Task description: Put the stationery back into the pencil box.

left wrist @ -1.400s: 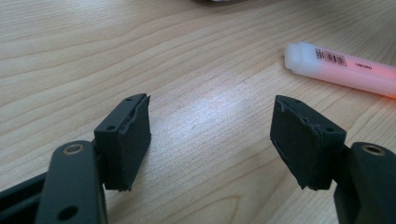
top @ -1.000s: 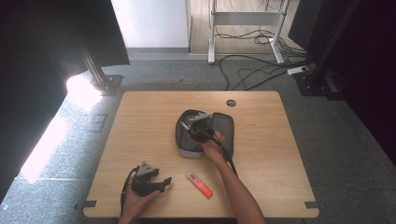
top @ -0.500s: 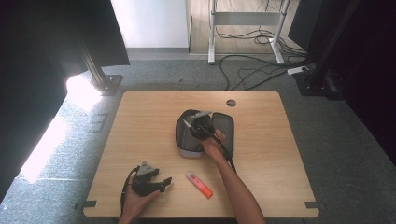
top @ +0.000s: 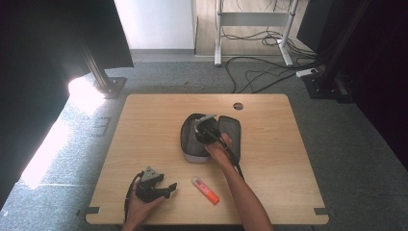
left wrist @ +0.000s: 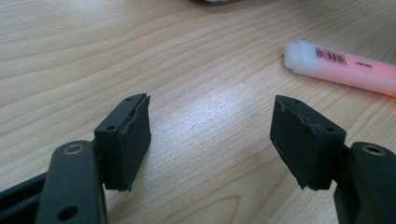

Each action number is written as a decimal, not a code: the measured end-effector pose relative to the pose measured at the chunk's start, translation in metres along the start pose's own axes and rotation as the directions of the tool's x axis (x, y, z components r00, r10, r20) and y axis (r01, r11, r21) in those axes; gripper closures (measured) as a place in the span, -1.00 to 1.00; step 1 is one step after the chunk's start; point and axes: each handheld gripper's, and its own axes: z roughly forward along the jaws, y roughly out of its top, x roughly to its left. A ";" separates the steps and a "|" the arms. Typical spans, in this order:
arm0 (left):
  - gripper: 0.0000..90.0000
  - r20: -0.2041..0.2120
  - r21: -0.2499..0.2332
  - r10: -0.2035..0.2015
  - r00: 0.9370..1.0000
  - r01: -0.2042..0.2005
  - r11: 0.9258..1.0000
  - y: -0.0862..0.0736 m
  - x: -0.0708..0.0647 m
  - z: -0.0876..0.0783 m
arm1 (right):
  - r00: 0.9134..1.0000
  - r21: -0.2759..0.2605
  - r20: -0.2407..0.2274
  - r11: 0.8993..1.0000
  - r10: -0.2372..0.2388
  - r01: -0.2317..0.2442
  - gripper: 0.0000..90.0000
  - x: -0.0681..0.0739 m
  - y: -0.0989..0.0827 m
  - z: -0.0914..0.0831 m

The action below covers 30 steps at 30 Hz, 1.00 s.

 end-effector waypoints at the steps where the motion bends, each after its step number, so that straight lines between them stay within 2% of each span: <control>1: -0.35 0.000 0.000 0.000 1.000 0.000 1.000 0.000 0.000 0.000 | 1.000 -0.002 0.003 1.000 -0.001 0.001 0.62 0.000 0.000 0.000; 9: -0.35 0.000 -0.001 0.000 1.000 0.000 1.000 0.000 0.000 0.000 | 1.000 -0.042 -0.022 0.999 0.010 -0.011 0.52 -0.002 -0.001 -0.010; 21: -0.35 0.000 0.001 0.004 1.000 -0.004 1.000 0.000 -0.001 0.001 | 0.996 -0.104 -0.082 0.994 0.020 -0.028 0.43 -0.003 -0.015 -0.039; 30: -0.35 0.000 -0.001 0.003 1.000 -0.003 1.000 0.000 -0.001 0.001 | 0.994 -0.136 -0.113 0.990 0.006 -0.021 0.38 -0.004 -0.029 -0.060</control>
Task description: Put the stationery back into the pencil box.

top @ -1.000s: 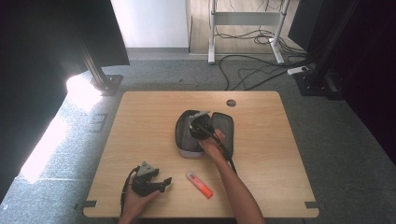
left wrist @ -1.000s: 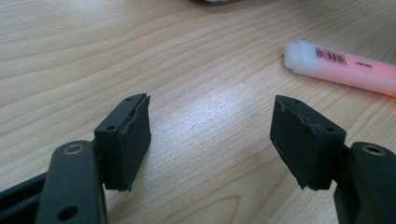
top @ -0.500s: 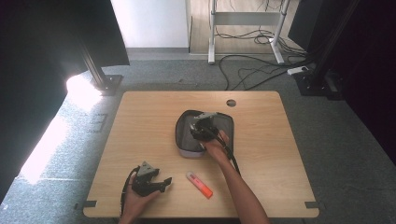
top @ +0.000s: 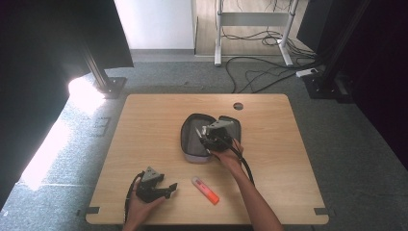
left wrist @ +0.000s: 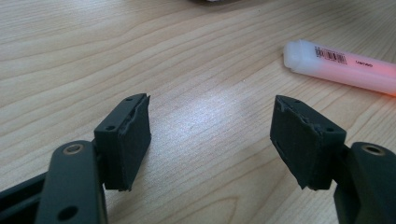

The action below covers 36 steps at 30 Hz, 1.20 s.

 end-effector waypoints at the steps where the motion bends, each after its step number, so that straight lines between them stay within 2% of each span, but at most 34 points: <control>1: -0.35 0.000 0.000 0.000 1.000 0.000 1.000 0.000 0.000 0.000 | 1.000 -0.003 -0.006 1.000 0.002 -0.002 0.36 0.000 -0.001 -0.001; 20: -0.35 0.000 0.001 -0.005 1.000 0.005 1.000 0.000 0.001 0.000 | 0.998 -0.069 -0.061 0.998 0.006 -0.010 0.18 0.011 -0.035 -0.041; 36: -0.35 -0.002 0.000 -0.005 1.000 0.005 1.000 0.000 0.001 0.000 | 0.997 -0.094 -0.079 0.995 0.007 -0.014 0.05 0.023 -0.068 -0.063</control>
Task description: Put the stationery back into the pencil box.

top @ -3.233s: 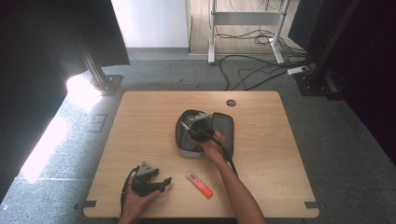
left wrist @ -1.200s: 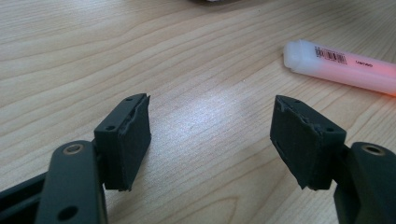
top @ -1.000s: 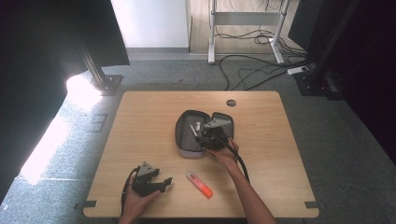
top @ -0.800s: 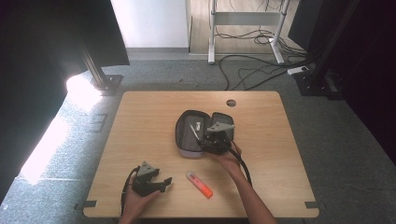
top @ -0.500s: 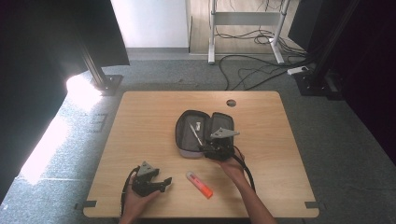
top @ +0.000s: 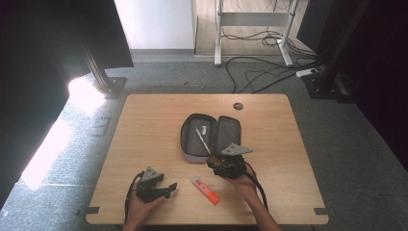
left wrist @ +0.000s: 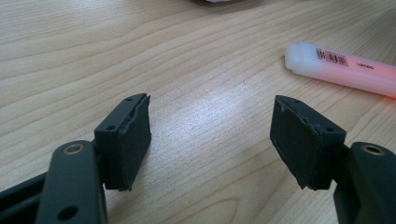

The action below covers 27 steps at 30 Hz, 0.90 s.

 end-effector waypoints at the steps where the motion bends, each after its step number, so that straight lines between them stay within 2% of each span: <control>1: -0.35 0.001 0.000 0.000 1.000 0.000 1.000 0.000 0.000 0.000 | 1.000 0.000 0.001 1.000 0.000 0.000 0.05 0.000 -0.002 -0.001; 6: -0.35 -0.001 -0.001 0.000 1.000 0.000 1.000 0.000 0.000 0.000 | 1.000 -0.004 -0.013 1.000 0.008 -0.009 0.04 0.001 -0.011 -0.008; 19: -0.35 0.000 -0.001 0.000 1.000 0.000 1.000 0.000 0.000 0.000 | 1.000 0.013 -0.001 1.000 0.016 -0.016 0.04 0.003 -0.033 -0.024; 27: -0.35 0.002 0.000 -0.002 1.000 0.002 1.000 0.000 0.000 0.000 | 1.000 0.020 -0.020 1.000 0.022 -0.022 0.04 0.008 -0.045 -0.034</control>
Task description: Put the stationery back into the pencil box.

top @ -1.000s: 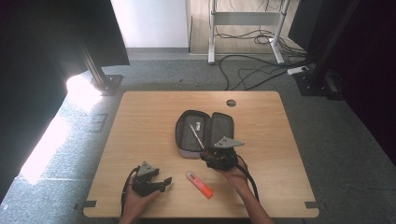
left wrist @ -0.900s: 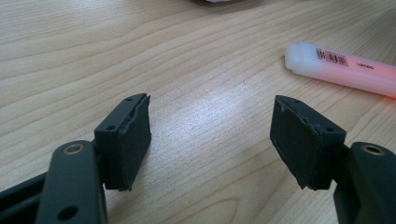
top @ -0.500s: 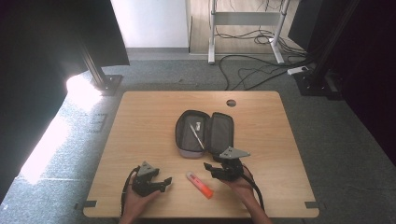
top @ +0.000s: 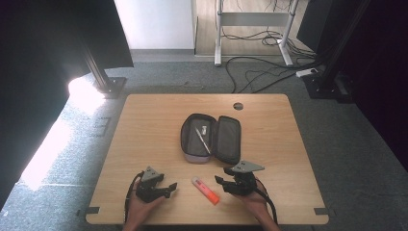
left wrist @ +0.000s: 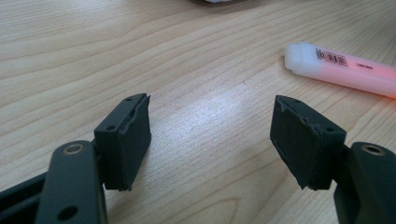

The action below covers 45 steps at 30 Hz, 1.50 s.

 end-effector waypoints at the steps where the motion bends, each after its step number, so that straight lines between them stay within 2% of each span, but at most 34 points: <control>1: -0.35 -0.001 0.000 0.001 1.000 -0.001 1.000 0.000 0.000 0.000 | 1.000 0.002 -0.003 1.000 0.000 0.000 0.04 0.001 -0.002 -0.001; 7: -0.35 -0.001 0.000 0.001 1.000 -0.001 1.000 0.000 0.000 0.000 | 1.000 0.012 -0.009 1.000 -0.007 0.007 0.05 0.007 -0.013 -0.005; 14: -0.35 -0.003 0.000 0.004 1.000 -0.004 1.000 0.000 0.000 0.000 | 1.000 0.011 -0.019 1.000 -0.008 0.008 0.09 0.012 -0.015 -0.004; 22: -0.35 -0.004 0.001 0.005 1.000 -0.005 1.000 0.000 -0.001 0.000 | 0.998 0.048 -0.057 0.998 -0.038 0.041 0.13 0.026 -0.017 0.008; 26: -0.35 -0.004 0.002 0.005 1.000 -0.005 1.000 0.000 -0.001 0.000 | 0.997 0.073 -0.051 0.995 -0.062 0.066 0.14 0.032 -0.019 0.016; 31: -0.35 -0.003 0.001 0.005 1.000 -0.005 1.000 0.000 0.000 0.000 | 0.995 0.099 -0.067 0.992 -0.070 0.077 0.16 0.040 -0.020 0.025; 45: -0.35 -0.004 0.002 0.005 1.000 -0.005 1.000 0.000 -0.001 0.000 | 0.994 0.129 -0.051 0.987 -0.095 0.100 0.31 0.047 -0.022 0.034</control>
